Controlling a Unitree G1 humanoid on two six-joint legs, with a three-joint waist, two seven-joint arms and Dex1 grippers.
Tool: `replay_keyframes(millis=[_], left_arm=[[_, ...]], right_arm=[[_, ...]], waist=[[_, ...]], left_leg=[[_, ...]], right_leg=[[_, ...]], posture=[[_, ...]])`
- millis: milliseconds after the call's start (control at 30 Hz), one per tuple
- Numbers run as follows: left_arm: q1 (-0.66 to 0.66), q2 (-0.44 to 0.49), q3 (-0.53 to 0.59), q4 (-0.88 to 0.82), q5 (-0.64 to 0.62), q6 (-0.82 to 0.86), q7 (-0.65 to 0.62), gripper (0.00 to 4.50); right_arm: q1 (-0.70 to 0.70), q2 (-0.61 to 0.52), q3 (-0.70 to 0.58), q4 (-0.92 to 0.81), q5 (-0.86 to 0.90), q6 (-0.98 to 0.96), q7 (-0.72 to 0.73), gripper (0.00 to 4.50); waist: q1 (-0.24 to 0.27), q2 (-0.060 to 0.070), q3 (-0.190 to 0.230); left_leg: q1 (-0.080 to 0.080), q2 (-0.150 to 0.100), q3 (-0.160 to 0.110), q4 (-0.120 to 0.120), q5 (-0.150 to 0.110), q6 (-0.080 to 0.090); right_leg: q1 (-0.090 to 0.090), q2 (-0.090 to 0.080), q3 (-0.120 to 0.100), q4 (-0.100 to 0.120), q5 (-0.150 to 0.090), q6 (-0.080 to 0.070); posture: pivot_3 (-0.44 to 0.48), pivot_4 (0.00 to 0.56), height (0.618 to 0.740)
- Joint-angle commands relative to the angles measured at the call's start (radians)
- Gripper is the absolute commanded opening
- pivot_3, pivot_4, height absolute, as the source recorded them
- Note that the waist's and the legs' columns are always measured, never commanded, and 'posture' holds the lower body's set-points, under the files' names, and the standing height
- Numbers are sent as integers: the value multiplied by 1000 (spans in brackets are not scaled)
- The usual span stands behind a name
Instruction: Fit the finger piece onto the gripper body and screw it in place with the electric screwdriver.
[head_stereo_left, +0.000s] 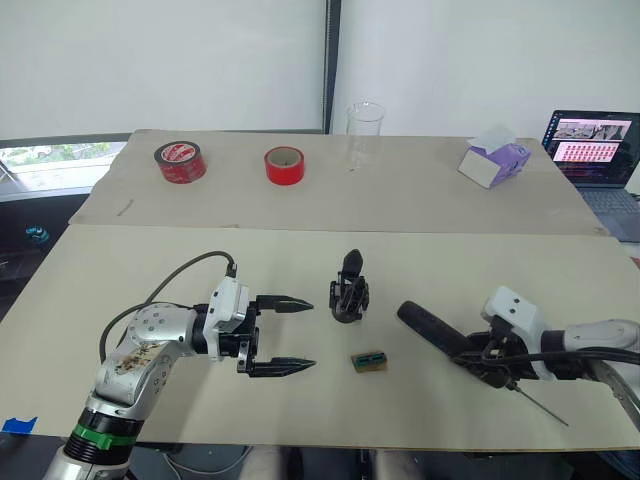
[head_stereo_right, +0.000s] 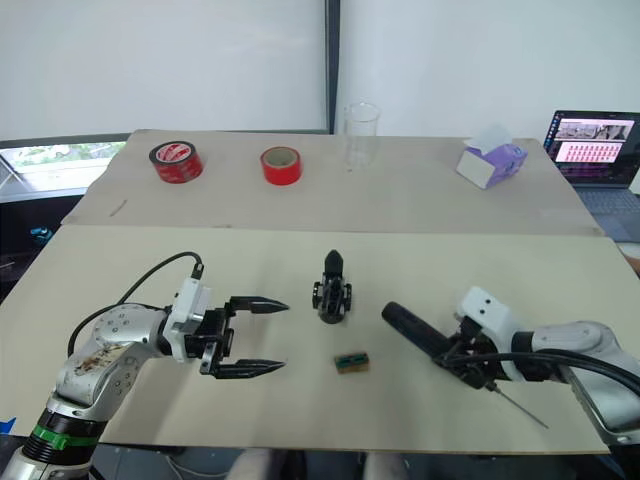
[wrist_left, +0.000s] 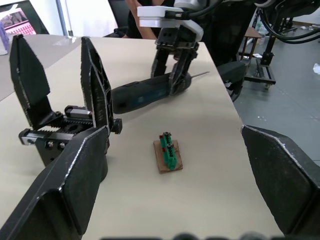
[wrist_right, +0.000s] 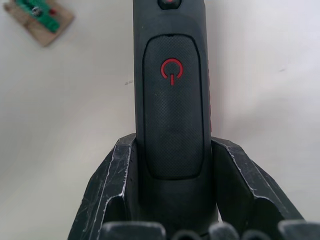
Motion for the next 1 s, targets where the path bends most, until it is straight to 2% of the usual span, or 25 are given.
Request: replay_keyframes(millis=[33, 200, 300, 400, 467, 567, 667, 833, 1000], left_arm=[[1, -7, -7, -31, -2, -9, 10, 4500], [7, -8, -13, -40, -5, -6, 22, 4500], [10, -9, -16, -41, -7, -6, 25, 4500], [5, -11, -23, -36, -10, -2, 24, 4500], [1, -14, -31, -28, -10, -4, 15, 4500], [-4, -17, -41, -25, -6, -4, 11, 4500], [-14, -22, -59, -29, 4, -6, 11, 4500], [-17, -37, -80, -48, 5, 9, 37, 4500], [-4, -36, -95, -60, 10, 10, 50, 4500]], right_arm=[[-26, -7, 12, 39, 5, -9, 17, 2705], [-73, -52, -15, 40, 22, -8, 44, 4415], [-114, -126, -59, 1, 95, 92, 95, 4465], [-135, -278, -64, -57, 151, 189, 181, 4465], [-171, -407, 6, -88, 132, 244, 207, 4465], [-265, -482, 104, -107, 127, 310, 220, 4465], [-413, -485, 301, -131, 0, 333, 217, 4465], [-610, -365, 567, -132, -127, 410, 212, 4465], [-694, -306, 731, -110, -229, 409, 233, 4465]], waist=[[0, -2, 0], [2, -1, 0], [2, 0, 0], [3, 2, 1], [3, 3, 1], [0, 2, 1], [-4, 2, 1], [-3, 3, 1], [1, 3, 1]], left_leg=[[0, 0, 0, 0, 0, 0], [-1, 0, 0, 0, 0, 0], [-1, 0, 0, 0, 0, 0], [-1, 0, 0, -1, 0, 0], [-1, 0, -1, -1, 0, 0], [-1, 1, -1, -1, 0, 0], [-1, 1, -1, -1, 0, 0], [-4, 1, 0, -1, 3, -5], [-9, 1, 1, 0, 6, -10]], right_leg=[[0, 0, 0, 0, 0, 0], [-1, 0, 0, 0, 1, 1], [-1, 0, 0, 0, 1, 1], [-1, -1, 0, 0, 1, 1], [-2, -2, -1, 0, -1, -2], [-2, -4, -1, 0, -3, -5], [-3, -4, -1, 0, -3, -5], [-7, -4, 0, 1, -2, -4], [-12, -3, -1, 3, 2, -1]], posture=[[0, 150, 740], [0, 150, 740], [0, 150, 740], [0, 150, 740], [0, 150, 740], [0, 150, 740], [0, 150, 740], [0, 150, 740], [0, 150, 740]])
